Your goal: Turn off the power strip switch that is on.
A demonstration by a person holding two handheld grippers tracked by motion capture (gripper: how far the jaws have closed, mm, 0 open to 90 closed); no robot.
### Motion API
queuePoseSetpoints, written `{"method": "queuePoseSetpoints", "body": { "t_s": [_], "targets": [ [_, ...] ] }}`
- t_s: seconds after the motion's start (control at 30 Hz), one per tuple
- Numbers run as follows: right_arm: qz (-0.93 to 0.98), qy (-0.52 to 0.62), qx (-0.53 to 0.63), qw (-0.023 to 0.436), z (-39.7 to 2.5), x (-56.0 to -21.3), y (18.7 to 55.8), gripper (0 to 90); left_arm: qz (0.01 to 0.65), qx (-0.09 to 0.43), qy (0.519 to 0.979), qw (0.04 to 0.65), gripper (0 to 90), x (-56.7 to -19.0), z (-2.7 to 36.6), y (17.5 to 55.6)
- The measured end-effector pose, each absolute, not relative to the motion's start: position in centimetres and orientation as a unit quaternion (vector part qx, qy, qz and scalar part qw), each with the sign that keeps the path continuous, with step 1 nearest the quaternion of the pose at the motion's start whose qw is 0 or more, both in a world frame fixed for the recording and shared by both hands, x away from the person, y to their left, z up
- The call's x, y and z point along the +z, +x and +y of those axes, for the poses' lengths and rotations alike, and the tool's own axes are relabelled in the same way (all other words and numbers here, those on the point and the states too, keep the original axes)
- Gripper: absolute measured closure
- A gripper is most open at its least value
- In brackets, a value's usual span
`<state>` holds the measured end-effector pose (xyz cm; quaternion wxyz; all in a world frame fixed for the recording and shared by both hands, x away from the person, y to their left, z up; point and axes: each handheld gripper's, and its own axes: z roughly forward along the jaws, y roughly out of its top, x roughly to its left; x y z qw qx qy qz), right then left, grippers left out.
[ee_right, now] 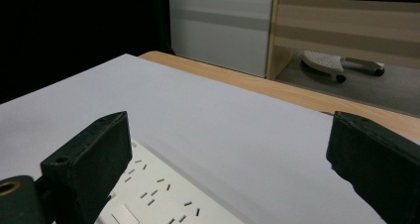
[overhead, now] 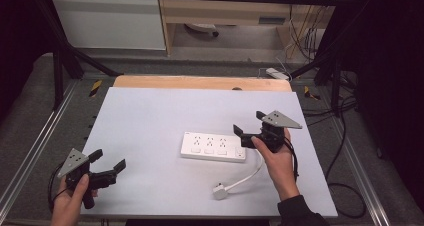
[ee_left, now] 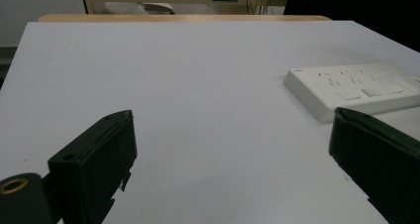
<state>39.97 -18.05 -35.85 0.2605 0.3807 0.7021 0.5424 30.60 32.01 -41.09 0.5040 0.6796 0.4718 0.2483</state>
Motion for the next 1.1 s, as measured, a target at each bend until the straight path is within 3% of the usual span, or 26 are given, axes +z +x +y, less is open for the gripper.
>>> {"method": "queuePoseSetpoints", "body": {
  "t_s": [0.9, 1.1],
  "targets": [
    [0.72, 0.382, 0.532, 0.231, -14.7, -37.4, 39.9, 9.7, 0.471, 0.246, 0.68, 0.504, 4.4, -41.1, 31.9, 30.6],
    [0.722, 0.379, 0.532, 0.227, -14.1, -37.7, 39.8, 15.0, 0.471, 0.246, 0.681, 0.504, 4.4, -41.1, 31.9, 30.6]
  ]
}}
